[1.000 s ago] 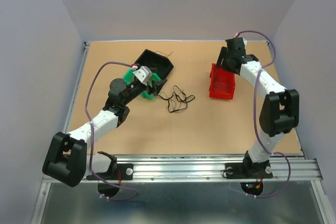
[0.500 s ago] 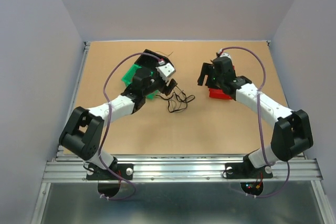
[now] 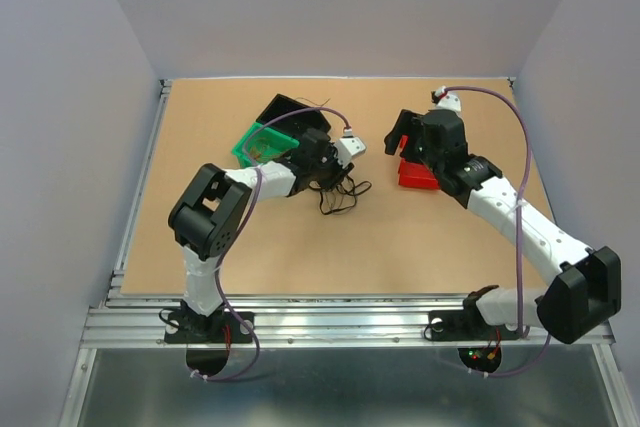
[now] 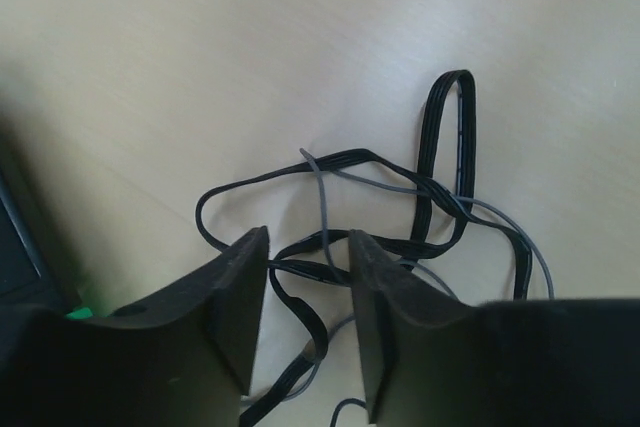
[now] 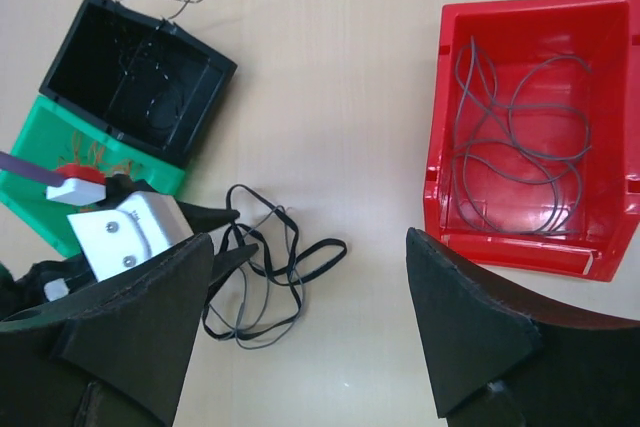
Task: Untangle the cables
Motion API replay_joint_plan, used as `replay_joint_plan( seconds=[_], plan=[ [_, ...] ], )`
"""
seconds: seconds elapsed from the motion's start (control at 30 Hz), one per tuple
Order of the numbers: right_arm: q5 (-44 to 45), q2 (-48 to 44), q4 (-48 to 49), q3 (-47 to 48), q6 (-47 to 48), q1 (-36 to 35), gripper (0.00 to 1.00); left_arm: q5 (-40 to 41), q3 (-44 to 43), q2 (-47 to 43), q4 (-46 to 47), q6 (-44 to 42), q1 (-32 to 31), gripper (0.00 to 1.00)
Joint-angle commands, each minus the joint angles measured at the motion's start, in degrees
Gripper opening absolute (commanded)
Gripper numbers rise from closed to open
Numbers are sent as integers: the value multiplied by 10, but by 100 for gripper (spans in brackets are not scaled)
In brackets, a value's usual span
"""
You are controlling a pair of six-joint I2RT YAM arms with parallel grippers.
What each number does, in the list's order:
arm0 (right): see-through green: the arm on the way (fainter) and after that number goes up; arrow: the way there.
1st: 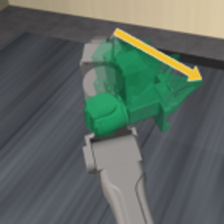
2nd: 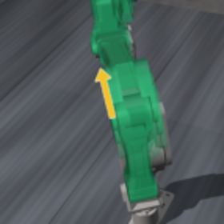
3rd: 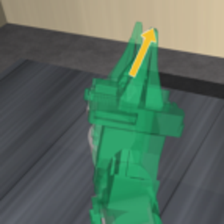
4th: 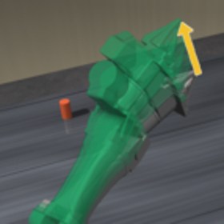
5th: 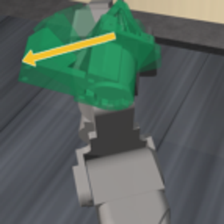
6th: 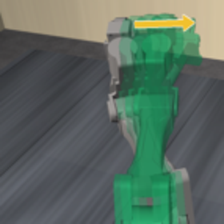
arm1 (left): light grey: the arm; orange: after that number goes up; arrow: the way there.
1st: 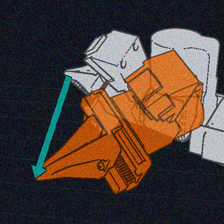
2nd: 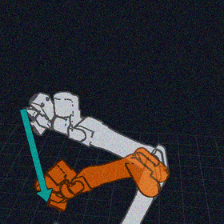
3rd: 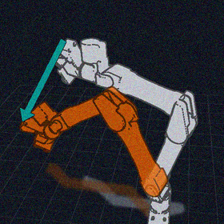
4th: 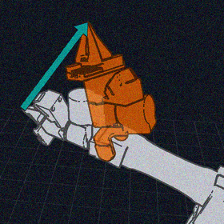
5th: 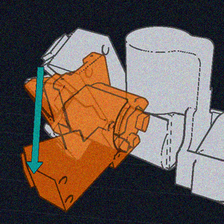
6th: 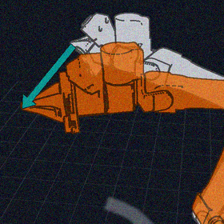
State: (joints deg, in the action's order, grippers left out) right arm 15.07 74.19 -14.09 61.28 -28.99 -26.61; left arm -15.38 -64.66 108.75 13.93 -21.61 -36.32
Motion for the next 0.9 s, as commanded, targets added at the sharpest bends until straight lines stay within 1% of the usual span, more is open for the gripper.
replay_joint_plan(
  seconds=[0.0, 0.07, 0.1, 0.13, 0.17, 0.27, 0.4, 0.43, 0.53, 0.57, 0.7, 0.8, 0.87],
  plan=[
    [39, -26, 30, -16, -4, 2, 82, -3, -51, 10, -31, -3, -6, 44],
    [44, -30, 30, -17, -4, 2, 82, -1, -64, 20, -47, -3, -8, 37],
    [46, -32, 30, -18, -5, 2, 82, 2, -68, 25, -51, -4, -7, 30],
    [50, -35, 29, -19, -5, 2, 82, 3, -75, 31, -58, -5, -9, 16],
    [51, -36, 30, -20, -9, 2, 82, 3, -78, 33, -61, -5, -9, 10],
    [51, -34, 32, -21, -7, 2, 82, -1, -82, 23, -66, -5, -9, 0],
    [21, -30, 42, -24, 10, 2, 81, -6, -52, -32, -42, -9, -6, 0],
    [12, -34, 60, -29, 14, 2, 81, -8, -27, -66, -18, -6, -6, 0],
    [-19, -62, 106, -64, 25, 2, 80, -25, 15, -130, 17, 1, -2, 0],
    [-30, -79, 116, -72, 29, 2, 80, -34, 23, -146, 23, 2, -1, 0],
    [-46, -97, 158, -104, 33, 2, 79, -47, 58, -214, 47, 8, 3, 0],
    [-74, -78, 177, -111, 32, 2, 78, -54, 102, -282, 88, 9, 4, 0],
    [-103, -63, 187, -110, 30, 2, 78, -61, 117, -304, 98, 8, 4, 0]
  ],
)
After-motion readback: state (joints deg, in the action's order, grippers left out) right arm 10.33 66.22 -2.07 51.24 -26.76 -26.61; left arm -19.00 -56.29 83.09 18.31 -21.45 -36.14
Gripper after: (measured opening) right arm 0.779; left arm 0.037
